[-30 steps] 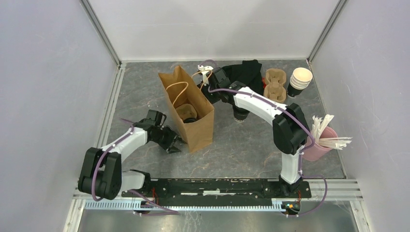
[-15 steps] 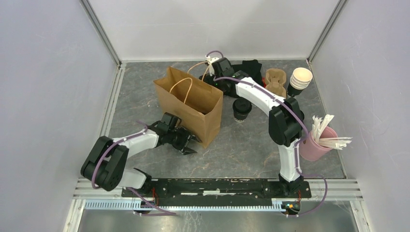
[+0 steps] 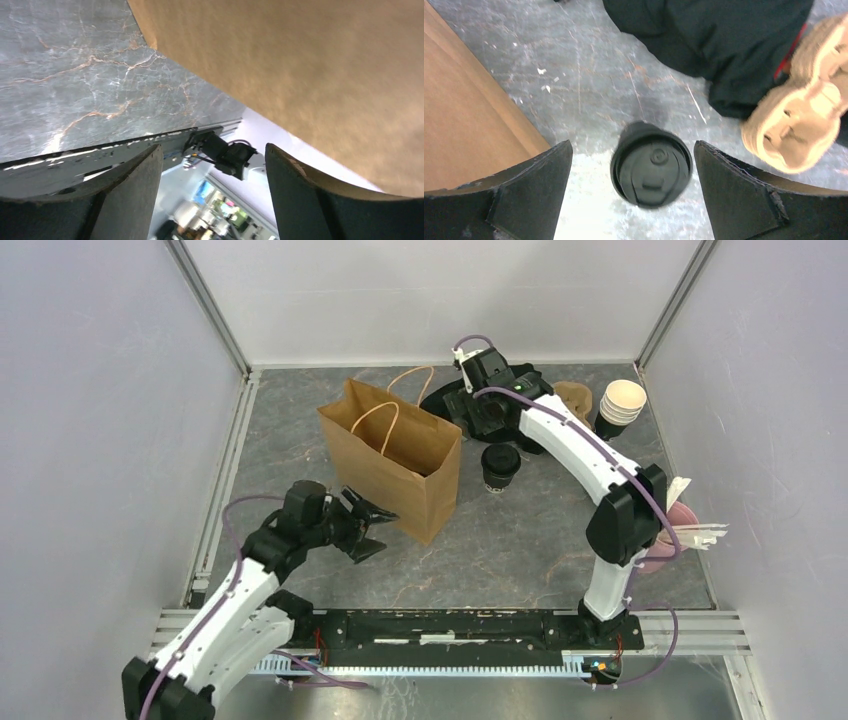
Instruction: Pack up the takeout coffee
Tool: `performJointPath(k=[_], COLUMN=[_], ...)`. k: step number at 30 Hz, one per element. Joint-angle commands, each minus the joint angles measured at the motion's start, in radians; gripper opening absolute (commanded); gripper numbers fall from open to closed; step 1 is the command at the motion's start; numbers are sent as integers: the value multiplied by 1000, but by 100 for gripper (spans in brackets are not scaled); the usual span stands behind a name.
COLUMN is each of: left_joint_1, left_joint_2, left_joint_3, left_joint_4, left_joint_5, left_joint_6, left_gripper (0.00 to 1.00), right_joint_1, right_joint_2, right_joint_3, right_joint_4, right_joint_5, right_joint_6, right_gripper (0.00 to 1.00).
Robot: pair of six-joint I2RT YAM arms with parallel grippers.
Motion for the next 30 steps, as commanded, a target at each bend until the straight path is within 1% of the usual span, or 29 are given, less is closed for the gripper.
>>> performJointPath(k=[1,4,6,7,10,11,13,15,16,17,20,24,27,30], left_joint_1=[6,5,5,6,6,6,6,6,6,5,6,5,6,11], left_joint_2=[-107,-116,-86,-58,82,162,289,388,423,453,520,625,685,708], left_joint_3=[143,313,483,539,877,992,1214,1384,1441,1478,1525,1624,1682,1704], left_joint_4=[-203,-342,-416,-451,-599,-657,-754,-814,-824,-818,-780,-787,-784,-759], left_joint_5=[-79,-182,-267,-311,-477,-527,-587,-631,-648,-666,-697,-720,-746,-761], left_joint_6=[185,332,440,492,627,662,724,774,801,835,896,971,999,1010], left_gripper=[81,82,85,85,86,87,87,90,92,93,97,98,99,99], right_joint_1=[0,0,1,0,1,1,0,1,1,2,0,1,1,-8], right_joint_2=[-91,-189,-271,-316,-422,-447,-496,-545,-562,-578,-611,-640,-637,-601], right_joint_3=[-18,-111,-215,-251,-336,-354,-386,-422,-435,-445,-466,-507,-546,-534], right_joint_4=[-195,-216,-207,-205,-217,-220,-217,-201,-198,-200,-199,-182,-159,-127], right_joint_5=[87,88,79,70,30,13,-30,-71,-74,-85,-113,-133,-83,-52], right_joint_6=[27,12,2,-2,-16,-19,-12,-7,-3,3,12,2,-7,1], right_gripper=[98,98,98,98,98,98,98,98,98,98,98,98,98,98])
